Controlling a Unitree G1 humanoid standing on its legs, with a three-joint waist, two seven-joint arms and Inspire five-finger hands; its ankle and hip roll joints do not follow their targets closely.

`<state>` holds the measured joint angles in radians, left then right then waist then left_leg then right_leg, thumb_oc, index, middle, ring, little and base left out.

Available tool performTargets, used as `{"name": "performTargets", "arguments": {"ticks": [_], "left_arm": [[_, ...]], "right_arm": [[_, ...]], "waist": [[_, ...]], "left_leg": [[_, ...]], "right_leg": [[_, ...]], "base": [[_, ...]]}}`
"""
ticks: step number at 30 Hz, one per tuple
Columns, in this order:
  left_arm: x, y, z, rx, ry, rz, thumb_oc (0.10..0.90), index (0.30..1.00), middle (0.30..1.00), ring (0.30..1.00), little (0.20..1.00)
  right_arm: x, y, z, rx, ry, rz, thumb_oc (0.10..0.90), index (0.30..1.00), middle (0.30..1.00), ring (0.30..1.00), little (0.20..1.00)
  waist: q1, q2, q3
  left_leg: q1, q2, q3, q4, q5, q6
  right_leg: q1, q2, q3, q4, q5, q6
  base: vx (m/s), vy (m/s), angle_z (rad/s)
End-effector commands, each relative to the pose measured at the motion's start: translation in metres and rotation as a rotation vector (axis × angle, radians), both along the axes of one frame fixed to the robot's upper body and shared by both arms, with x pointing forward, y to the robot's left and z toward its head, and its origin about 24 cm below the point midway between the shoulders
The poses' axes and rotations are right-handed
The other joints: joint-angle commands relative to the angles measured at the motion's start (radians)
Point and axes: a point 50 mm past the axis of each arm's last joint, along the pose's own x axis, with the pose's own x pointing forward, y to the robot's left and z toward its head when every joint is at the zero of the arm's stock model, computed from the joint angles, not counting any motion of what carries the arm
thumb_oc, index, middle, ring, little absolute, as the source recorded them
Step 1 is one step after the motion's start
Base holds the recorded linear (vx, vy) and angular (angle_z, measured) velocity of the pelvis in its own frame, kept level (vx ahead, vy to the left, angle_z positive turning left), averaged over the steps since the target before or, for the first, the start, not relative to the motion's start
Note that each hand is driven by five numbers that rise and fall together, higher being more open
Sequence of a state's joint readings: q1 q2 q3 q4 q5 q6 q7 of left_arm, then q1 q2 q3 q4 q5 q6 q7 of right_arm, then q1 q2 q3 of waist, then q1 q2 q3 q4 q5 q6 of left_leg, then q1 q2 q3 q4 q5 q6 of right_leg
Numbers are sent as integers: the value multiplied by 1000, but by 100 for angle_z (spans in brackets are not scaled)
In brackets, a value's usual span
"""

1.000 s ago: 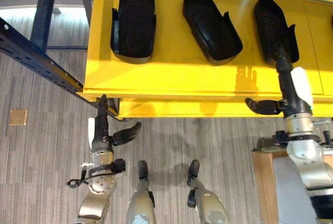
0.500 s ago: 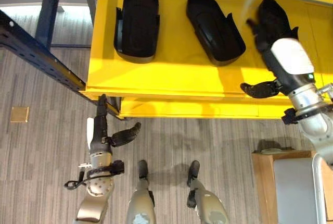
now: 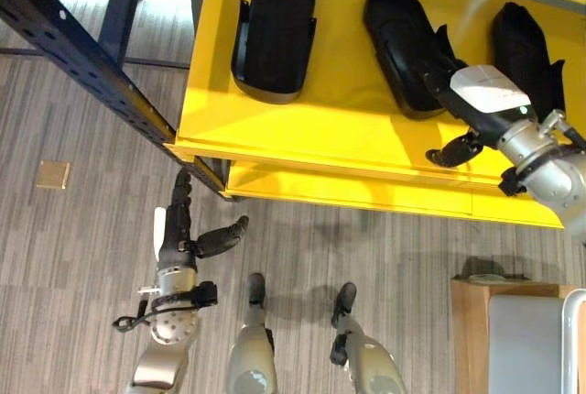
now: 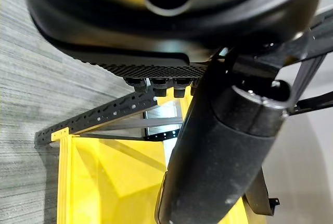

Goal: Move parts from the plastic box to the shelf.

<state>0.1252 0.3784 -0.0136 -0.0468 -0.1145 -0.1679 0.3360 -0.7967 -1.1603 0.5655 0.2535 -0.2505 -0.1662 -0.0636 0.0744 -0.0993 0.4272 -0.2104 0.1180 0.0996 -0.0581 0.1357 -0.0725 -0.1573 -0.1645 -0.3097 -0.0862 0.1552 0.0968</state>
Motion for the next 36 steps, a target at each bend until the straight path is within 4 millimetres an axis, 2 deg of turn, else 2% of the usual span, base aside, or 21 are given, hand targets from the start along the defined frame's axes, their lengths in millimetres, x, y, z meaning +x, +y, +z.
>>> {"name": "performTargets", "arguments": {"ticks": [1, 5, 11, 20, 28, 35, 36], "left_arm": [[0, -2, 44, 41, -239, -80, 900, 1000, 1000, 1000, 1000], [-1, -2, 44, 32, -244, -79, 900, 1000, 1000, 1000, 1000], [-2, 0, 44, 29, -246, -72, 900, 1000, 1000, 1000, 1000], [-3, 1, 45, 26, -253, -59, 900, 1000, 1000, 1000, 1000], [-7, 4, 53, 16, -304, -35, 900, 1000, 1000, 1000, 1000], [-8, 0, 60, 11, -344, -56, 900, 1000, 1000, 1000, 1000], [-9, 0, 61, 5, -349, -58, 900, 1000, 1000, 1000, 1000]], "right_arm": [[-5, -3, 79, -59, -252, -26, 900, 1000, 1000, 1000, 1000], [-6, -8, 98, -97, -304, -69, 900, 1000, 1000, 1000, 1000], [-7, -18, 113, -127, -339, -127, 900, 1000, 1000, 1000, 1000], [-4, -23, 112, -173, -320, -162, 900, 1000, 1000, 1000, 1000], [-3, -36, 115, -162, -323, -223, 900, 1000, 1000, 1000, 1000], [4, -21, 105, -243, -224, -160, 900, 1000, 1000, 1000, 1000], [5, -27, 103, -244, -194, -180, 900, 1000, 1000, 1000, 1000]], "waist": [[7, -24, -26], [5, -14, -22], [6, -4, -14], [6, 6, 0], [11, 20, 17], [29, 31, 41], [34, 34, 44]], "left_leg": [[56, 48, -8, -19, -25, -39], [38, 44, -13, -22, -20, -41], [18, 44, -21, -25, -13, -43], [1, 41, -31, -26, -11, -44], [-16, 42, -38, -27, -7, -45], [-36, 42, -52, -26, 0, -50], [-44, 41, -57, -27, 3, -51]], "right_leg": [[52, -97, -14, 55, -22, 89], [38, -99, -18, 52, -16, 90], [24, -97, -22, 50, -17, 92], [13, -98, -27, 56, -25, 91], [-8, -98, -29, 65, -30, 88], [-17, -98, -40, 63, -33, 90], [-18, -100, -45, 61, -32, 91]], "base": [[10, -23, 4], [11, -7, 6], [5, -3, 0], [7, -5, 1], [2, -6, 2], [-4, -8, 2], [-25, -25, 19]]}}
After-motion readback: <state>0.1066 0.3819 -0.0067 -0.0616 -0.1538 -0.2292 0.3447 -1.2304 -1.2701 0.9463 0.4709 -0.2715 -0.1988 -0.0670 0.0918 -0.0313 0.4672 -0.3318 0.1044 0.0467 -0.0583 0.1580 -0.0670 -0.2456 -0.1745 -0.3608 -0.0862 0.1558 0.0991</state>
